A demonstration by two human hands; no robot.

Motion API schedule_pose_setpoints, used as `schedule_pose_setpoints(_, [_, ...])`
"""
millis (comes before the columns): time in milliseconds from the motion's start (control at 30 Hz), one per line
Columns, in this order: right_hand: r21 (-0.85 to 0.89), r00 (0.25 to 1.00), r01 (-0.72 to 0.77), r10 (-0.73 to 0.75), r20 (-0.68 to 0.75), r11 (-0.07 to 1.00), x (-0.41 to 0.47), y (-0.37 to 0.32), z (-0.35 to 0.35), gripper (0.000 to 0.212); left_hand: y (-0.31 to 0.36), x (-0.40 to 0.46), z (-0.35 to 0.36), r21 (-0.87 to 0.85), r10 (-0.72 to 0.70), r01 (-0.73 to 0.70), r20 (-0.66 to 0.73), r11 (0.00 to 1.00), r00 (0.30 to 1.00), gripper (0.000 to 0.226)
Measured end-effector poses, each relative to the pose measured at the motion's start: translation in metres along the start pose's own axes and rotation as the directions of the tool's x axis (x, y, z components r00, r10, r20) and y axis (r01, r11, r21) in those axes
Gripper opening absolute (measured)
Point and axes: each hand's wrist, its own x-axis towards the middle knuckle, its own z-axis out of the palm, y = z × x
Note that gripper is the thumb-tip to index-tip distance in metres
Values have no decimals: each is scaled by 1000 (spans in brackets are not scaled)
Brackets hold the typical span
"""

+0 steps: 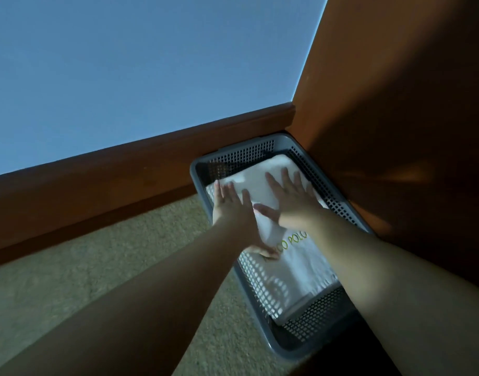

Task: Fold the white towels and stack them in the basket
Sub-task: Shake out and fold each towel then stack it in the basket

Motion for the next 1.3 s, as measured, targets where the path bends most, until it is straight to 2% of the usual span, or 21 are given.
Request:
schedule_pose_setpoints(100, [41,996,-81,79,43,996,19,5,24,101,1,23,12,-16,36,-36,20,999,999,177])
schedule_pose_setpoints(167, [66,996,-94,93,19,993,22,11,35,102,2,35,18,-51,62,-62,1,997,998,179])
schedule_pose_setpoints(267, [119,994,-101,94,56,988,21,11,32,103,0,35,21,-81,60,-58,20,995,998,177])
schedule_pose_setpoints(400, [81,988,-125,116,102,989,-3,3,24,100,6,12,12,-48,29,-26,72,998,997,168])
schedule_pose_setpoints(533, [50,960,-272,268,85,961,-59,-16,45,90,19,-40,17,5,160,-161,81,987,984,156])
schedule_pose_setpoints(633, [89,939,-336,326,109,938,-105,-25,61,85,21,-86,30,-16,240,-240,22,971,970,136])
schedule_pose_setpoints(733, [68,933,-308,287,218,949,-142,-29,59,81,8,-128,37,-220,233,-256,-127,941,964,104])
schedule_pose_setpoints(800, [10,928,-232,218,302,973,-164,-31,49,83,-6,-163,44,-340,177,-252,-236,906,955,91])
schedule_pose_setpoints(867, [-50,926,-182,188,328,982,-182,-42,30,77,-26,-205,57,-445,81,-214,-299,869,951,83])
schedule_pose_setpoints(967, [48,980,-141,132,149,989,-209,-87,-3,70,-65,-267,90,-563,-79,-122,-319,817,944,85])
schedule_pose_setpoints(1067, [107,996,79,-75,-38,991,-233,-168,-26,76,-111,-325,120,-642,-256,-12,-323,767,911,88])
schedule_pose_setpoints(1167, [62,939,330,-322,-118,942,-252,-266,-35,78,-166,-388,137,-714,-479,122,-322,689,817,88])
schedule_pose_setpoints(1300, [60,797,600,-592,-119,797,-277,-391,-37,83,-239,-484,146,-781,-750,311,-282,541,598,86])
